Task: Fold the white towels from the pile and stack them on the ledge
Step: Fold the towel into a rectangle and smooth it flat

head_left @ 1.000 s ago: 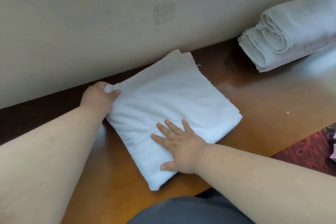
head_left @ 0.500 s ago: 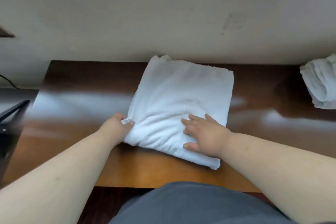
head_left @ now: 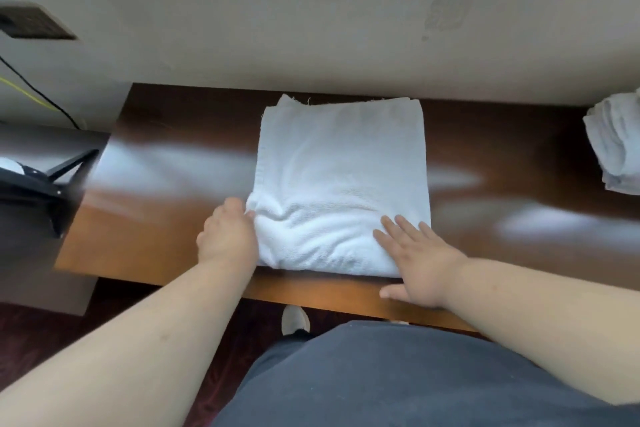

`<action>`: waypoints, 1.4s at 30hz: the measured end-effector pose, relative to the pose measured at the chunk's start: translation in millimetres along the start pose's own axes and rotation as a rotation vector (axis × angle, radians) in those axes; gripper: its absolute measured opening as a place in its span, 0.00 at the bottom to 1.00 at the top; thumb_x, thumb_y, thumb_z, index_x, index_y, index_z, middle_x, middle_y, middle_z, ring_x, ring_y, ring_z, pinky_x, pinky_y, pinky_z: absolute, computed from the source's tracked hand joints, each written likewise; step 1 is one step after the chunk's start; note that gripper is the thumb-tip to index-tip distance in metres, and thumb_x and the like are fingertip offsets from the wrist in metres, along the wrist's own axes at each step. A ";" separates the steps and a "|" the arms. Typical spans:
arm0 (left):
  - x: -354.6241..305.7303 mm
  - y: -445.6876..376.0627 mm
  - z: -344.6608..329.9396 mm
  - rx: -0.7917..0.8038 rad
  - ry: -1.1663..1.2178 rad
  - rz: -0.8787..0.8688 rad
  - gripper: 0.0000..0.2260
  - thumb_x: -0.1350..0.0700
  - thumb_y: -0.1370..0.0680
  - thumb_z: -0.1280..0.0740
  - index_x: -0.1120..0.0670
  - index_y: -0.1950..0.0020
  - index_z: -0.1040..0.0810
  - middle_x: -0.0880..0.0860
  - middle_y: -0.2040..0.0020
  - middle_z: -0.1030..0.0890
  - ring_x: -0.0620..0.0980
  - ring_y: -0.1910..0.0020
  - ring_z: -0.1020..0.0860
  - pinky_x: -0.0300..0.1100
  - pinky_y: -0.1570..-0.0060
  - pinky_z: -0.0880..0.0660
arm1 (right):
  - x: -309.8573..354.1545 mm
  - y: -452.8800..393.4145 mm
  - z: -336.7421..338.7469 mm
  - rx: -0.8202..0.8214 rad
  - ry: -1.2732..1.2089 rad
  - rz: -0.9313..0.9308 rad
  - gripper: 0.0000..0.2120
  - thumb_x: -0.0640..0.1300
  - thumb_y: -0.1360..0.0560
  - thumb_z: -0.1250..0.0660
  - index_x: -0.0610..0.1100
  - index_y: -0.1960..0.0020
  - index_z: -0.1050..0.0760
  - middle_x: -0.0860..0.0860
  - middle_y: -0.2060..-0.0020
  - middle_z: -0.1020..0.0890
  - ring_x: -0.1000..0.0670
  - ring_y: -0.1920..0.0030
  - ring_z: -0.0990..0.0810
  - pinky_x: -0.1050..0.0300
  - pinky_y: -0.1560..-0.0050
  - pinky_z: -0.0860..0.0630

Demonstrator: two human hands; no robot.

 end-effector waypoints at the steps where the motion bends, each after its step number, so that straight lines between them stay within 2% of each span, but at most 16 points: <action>1: -14.4 0.2 5.3 -0.066 -0.038 -0.052 0.13 0.49 0.18 0.39 0.49 0.35 0.31 0.56 0.32 0.29 0.59 0.34 0.30 0.53 0.36 0.36 | 3.5 3.3 -8.3 0.025 0.009 -0.019 0.53 0.75 0.27 0.46 0.47 0.23 0.74 0.49 0.24 0.72 0.46 0.23 0.71 0.42 0.24 0.64; 3: -56.4 -0.9 3.2 -0.062 -0.128 -0.287 0.23 0.46 0.18 0.40 0.44 0.23 0.40 0.52 0.21 0.44 0.53 0.24 0.43 0.48 0.26 0.48 | 8.4 6.8 -17.2 0.061 0.007 -0.052 0.55 0.75 0.28 0.46 0.46 0.30 0.81 0.48 0.29 0.78 0.46 0.27 0.77 0.40 0.25 0.67; 5: -106.0 9.7 -23.0 0.088 -0.226 -0.716 0.26 0.44 0.17 0.46 0.43 0.20 0.50 0.50 0.19 0.54 0.51 0.21 0.54 0.46 0.24 0.59 | 10.8 7.4 -19.1 0.091 -0.009 -0.081 0.55 0.76 0.28 0.47 0.45 0.33 0.83 0.47 0.32 0.80 0.46 0.29 0.79 0.39 0.26 0.69; 7: -127.2 3.4 -46.7 0.289 -0.315 -0.903 0.27 0.41 0.17 0.52 0.44 0.20 0.55 0.50 0.19 0.58 0.51 0.21 0.60 0.49 0.24 0.62 | 9.9 6.6 -19.2 0.116 -0.002 -0.097 0.54 0.77 0.28 0.49 0.46 0.34 0.85 0.47 0.33 0.83 0.45 0.31 0.82 0.39 0.27 0.71; 10: -130.4 -59.1 -58.7 0.431 -0.417 -0.771 0.30 0.37 0.18 0.54 0.45 0.20 0.60 0.51 0.20 0.64 0.52 0.21 0.64 0.54 0.24 0.62 | 9.1 5.2 -24.0 0.212 0.026 -0.121 0.55 0.77 0.28 0.49 0.47 0.37 0.89 0.47 0.38 0.87 0.44 0.35 0.87 0.39 0.30 0.75; 13: -146.6 -118.5 -48.4 0.353 -0.396 -0.760 0.31 0.37 0.18 0.53 0.46 0.20 0.62 0.53 0.20 0.65 0.53 0.21 0.64 0.54 0.24 0.60 | 10.0 1.5 -28.8 0.299 0.060 -0.159 0.56 0.77 0.28 0.48 0.46 0.38 0.90 0.46 0.42 0.90 0.43 0.39 0.90 0.38 0.34 0.80; 17: -138.1 -193.2 -11.7 0.094 0.008 -0.366 0.32 0.39 0.21 0.40 0.54 0.22 0.43 0.60 0.25 0.39 0.62 0.28 0.38 0.55 0.32 0.36 | 10.8 -0.5 -32.0 0.342 0.063 -0.186 0.55 0.76 0.28 0.47 0.49 0.39 0.91 0.46 0.42 0.90 0.42 0.41 0.92 0.38 0.36 0.83; 21: -154.3 -210.2 -13.9 0.188 0.043 -0.456 0.22 0.42 0.19 0.39 0.57 0.33 0.34 0.61 0.40 0.25 0.62 0.44 0.24 0.54 0.46 0.26 | 11.3 0.5 -32.8 0.423 0.026 -0.210 0.55 0.76 0.27 0.47 0.51 0.40 0.92 0.47 0.43 0.91 0.43 0.43 0.93 0.33 0.31 0.75; 26: -171.2 -220.1 -10.3 0.063 0.002 -0.451 0.19 0.44 0.20 0.37 0.56 0.37 0.33 0.61 0.40 0.25 0.63 0.42 0.25 0.52 0.46 0.29 | 11.1 0.5 -33.5 0.471 -0.023 -0.227 0.56 0.75 0.27 0.44 0.52 0.41 0.92 0.50 0.45 0.92 0.45 0.44 0.93 0.30 0.30 0.72; 29: -173.1 -200.4 6.6 -0.121 -0.066 -0.393 0.26 0.44 0.22 0.34 0.52 0.28 0.38 0.61 0.30 0.33 0.62 0.32 0.34 0.54 0.36 0.37 | 11.6 -1.1 -29.6 0.455 -0.015 -0.230 0.56 0.75 0.28 0.44 0.53 0.41 0.91 0.49 0.45 0.92 0.43 0.41 0.91 0.29 0.31 0.73; 31: -189.1 -150.0 11.1 -0.148 0.068 -0.621 0.29 0.46 0.21 0.36 0.50 0.23 0.43 0.60 0.25 0.38 0.60 0.28 0.39 0.53 0.30 0.43 | 10.4 1.3 -27.8 0.449 0.006 -0.230 0.55 0.75 0.28 0.45 0.52 0.39 0.90 0.48 0.42 0.91 0.42 0.38 0.89 0.28 0.32 0.74; 33: -200.4 -65.6 -9.2 0.006 0.133 -0.997 0.27 0.46 0.20 0.39 0.51 0.22 0.39 0.58 0.23 0.38 0.59 0.25 0.40 0.54 0.27 0.44 | 14.5 2.4 -18.3 0.376 0.013 -0.245 0.53 0.77 0.28 0.49 0.50 0.31 0.85 0.46 0.34 0.85 0.41 0.32 0.84 0.29 0.33 0.75; 35: -187.4 14.9 -43.4 0.140 -0.053 -1.211 0.28 0.41 0.20 0.47 0.51 0.22 0.38 0.57 0.21 0.40 0.59 0.23 0.43 0.56 0.25 0.48 | 18.5 -3.2 14.5 0.083 -0.011 -0.293 0.49 0.77 0.29 0.57 0.47 0.19 0.60 0.42 0.20 0.61 0.39 0.21 0.61 0.31 0.30 0.72; 37: -158.1 48.1 -74.0 0.256 -0.257 -1.157 0.31 0.38 0.20 0.56 0.49 0.19 0.48 0.54 0.19 0.50 0.56 0.20 0.52 0.55 0.24 0.57 | 22.3 -11.0 48.9 -0.184 -0.149 -0.316 0.41 0.71 0.26 0.59 0.46 0.25 0.34 0.44 0.24 0.35 0.42 0.25 0.37 0.37 0.25 0.60; 39: -131.6 43.8 -90.3 0.293 -0.317 -1.033 0.32 0.37 0.21 0.61 0.49 0.19 0.58 0.52 0.19 0.59 0.53 0.21 0.61 0.52 0.25 0.65 | 25.9 -25.7 63.4 -0.335 -0.264 -0.269 0.33 0.62 0.21 0.56 0.48 0.21 0.42 0.47 0.20 0.45 0.46 0.21 0.46 0.46 0.23 0.56; 42: -118.6 15.1 -90.1 0.200 -0.361 -0.961 0.33 0.36 0.22 0.64 0.47 0.20 0.59 0.52 0.19 0.61 0.53 0.21 0.63 0.53 0.25 0.66 | 19.4 -47.9 35.9 -0.247 -0.222 -0.258 0.32 0.57 0.18 0.55 0.51 0.20 0.67 0.51 0.23 0.70 0.52 0.24 0.72 0.50 0.23 0.66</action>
Point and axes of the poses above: each hand's wrist, its own y-axis away from the middle knuckle, its own z-axis out of the back of the hand, x = y × z, the point moved 8 cm from there along -y, towards the middle knuckle
